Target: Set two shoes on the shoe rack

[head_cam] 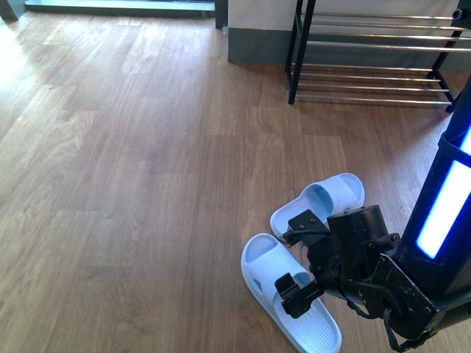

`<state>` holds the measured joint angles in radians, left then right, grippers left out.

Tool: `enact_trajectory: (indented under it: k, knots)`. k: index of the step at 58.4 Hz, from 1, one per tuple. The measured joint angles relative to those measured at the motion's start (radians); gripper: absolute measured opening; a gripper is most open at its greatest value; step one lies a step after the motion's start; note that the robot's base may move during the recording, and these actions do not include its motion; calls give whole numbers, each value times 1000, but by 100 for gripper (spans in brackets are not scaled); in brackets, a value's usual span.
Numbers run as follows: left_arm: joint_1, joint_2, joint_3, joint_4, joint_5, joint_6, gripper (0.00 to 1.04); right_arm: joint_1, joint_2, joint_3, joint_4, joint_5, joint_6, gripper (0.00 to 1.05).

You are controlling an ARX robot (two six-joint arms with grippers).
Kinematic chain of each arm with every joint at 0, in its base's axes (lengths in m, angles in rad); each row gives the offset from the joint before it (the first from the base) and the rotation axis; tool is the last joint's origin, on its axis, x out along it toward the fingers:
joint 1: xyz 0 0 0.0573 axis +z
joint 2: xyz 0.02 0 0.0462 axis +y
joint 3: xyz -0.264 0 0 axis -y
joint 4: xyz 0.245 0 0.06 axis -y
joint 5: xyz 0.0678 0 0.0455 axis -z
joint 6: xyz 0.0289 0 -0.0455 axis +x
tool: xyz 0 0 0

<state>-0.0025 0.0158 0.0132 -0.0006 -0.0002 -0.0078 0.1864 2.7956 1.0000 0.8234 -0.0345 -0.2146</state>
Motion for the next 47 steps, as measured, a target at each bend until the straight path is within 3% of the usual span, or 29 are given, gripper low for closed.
enact_trajectory:
  k: [7, 15, 24, 37, 47]
  knots:
    - [0, 0, 0, 0, 0, 0, 95, 9, 1, -16, 19, -7, 8, 80]
    - [0, 0, 0, 0, 0, 0, 95, 12, -32, -77, 20, -62, -21, 97]
    - [0, 0, 0, 0, 0, 0, 95, 7, -74, -116, 46, -81, -56, 96]
    - [0, 0, 0, 0, 0, 0, 95, 37, -26, -48, 93, 55, -35, 96]
    - [0, 0, 0, 0, 0, 0, 95, 41, 10, -23, 90, 72, -12, 96]
